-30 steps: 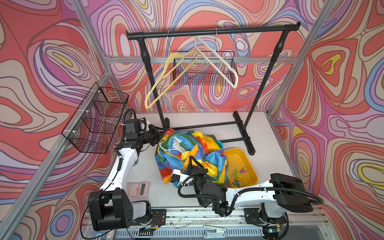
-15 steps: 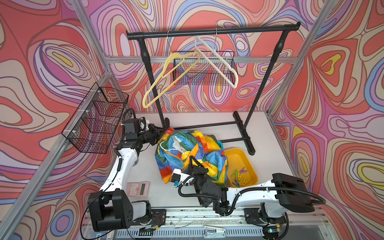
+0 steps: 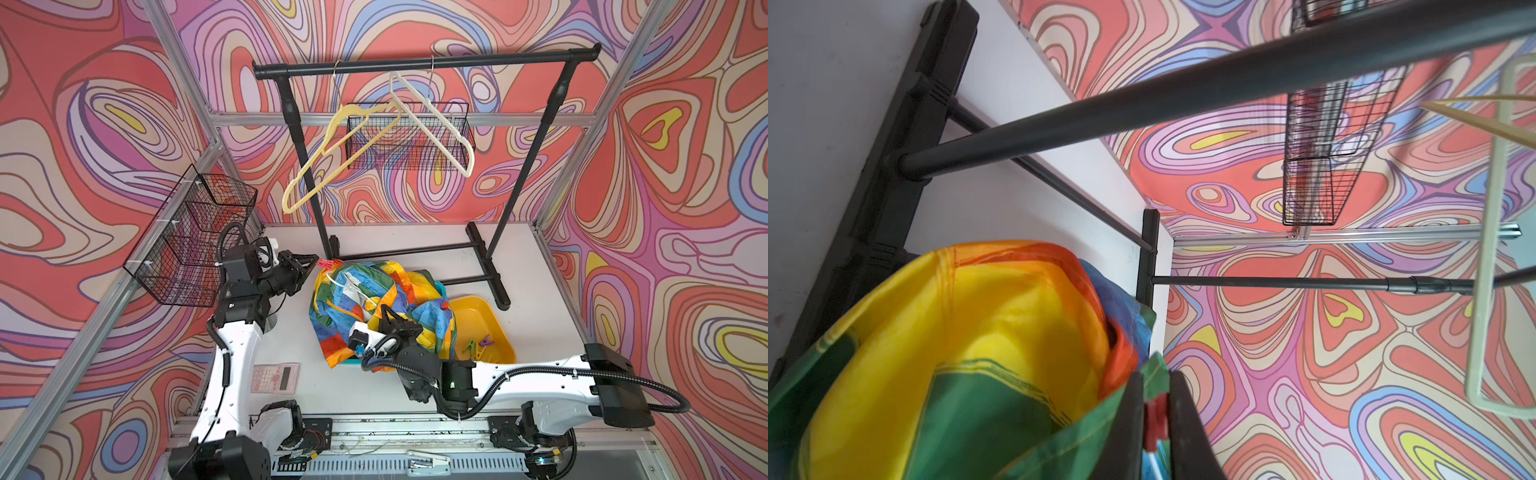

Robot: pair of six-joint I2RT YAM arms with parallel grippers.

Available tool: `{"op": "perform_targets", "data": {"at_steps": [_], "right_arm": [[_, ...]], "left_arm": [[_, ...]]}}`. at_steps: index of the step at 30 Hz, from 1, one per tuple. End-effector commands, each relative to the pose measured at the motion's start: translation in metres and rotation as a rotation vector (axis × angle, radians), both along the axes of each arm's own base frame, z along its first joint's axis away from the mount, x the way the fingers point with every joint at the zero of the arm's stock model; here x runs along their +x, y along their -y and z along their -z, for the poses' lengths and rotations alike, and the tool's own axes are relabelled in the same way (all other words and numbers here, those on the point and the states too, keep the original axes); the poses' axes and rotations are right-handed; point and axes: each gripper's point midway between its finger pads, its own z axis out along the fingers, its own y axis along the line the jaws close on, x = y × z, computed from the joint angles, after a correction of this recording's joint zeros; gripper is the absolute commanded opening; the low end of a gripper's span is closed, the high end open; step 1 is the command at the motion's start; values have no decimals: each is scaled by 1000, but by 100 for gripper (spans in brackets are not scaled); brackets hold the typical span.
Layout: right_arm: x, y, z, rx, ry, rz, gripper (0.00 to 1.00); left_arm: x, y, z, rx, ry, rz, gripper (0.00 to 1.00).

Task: Remove the clothespins securing jackets to the hanger
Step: Remove the clothespin from the hanger, then place the clothespin in the storage box.

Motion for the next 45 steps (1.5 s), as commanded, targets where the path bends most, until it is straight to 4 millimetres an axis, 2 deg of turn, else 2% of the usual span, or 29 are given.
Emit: {"op": "perform_targets", "data": {"at_steps": [1,4,7,10,13,16,20,25,31,34,36,39,41,42,44,45], "right_arm": [[12,11,-21,203,-147,-21,0],[25,16,-28,276,-225,-23,0],[35,17,-27,315,-295,-18,0],[46,21,-22,367,-377,-22,0],[57,29,-19,428,-441,-19,0],[64,35,-17,464,-480,-18,0],[70,37,-19,497,-522,-28,0],[78,45,-24,541,-563,-38,0],[80,49,-30,561,-583,-55,0],[79,51,-32,561,-582,-61,0],[79,52,-34,559,-581,-65,0],[76,52,-39,569,-588,-83,0],[74,52,-41,574,-589,-90,0],[73,52,-42,576,-590,-94,0],[72,53,-40,572,-596,-96,0],[71,55,-40,573,-595,-93,0]], "left_arm": [[-32,2,6,96,16,-26,6],[-58,19,3,195,65,-4,5],[-80,41,0,256,115,37,3],[-100,57,6,329,156,69,1],[-115,69,12,393,202,88,0],[-127,92,14,404,261,147,0],[-149,146,13,457,405,237,0],[-211,216,-11,561,696,213,0],[-242,300,10,472,788,294,0],[-256,348,18,514,911,324,0],[-254,375,36,612,977,296,0],[-242,400,61,669,1019,259,0],[-226,416,88,706,979,308,0],[-213,424,108,735,931,362,0],[-190,428,136,787,827,410,0],[-180,427,142,802,811,404,0]]}}
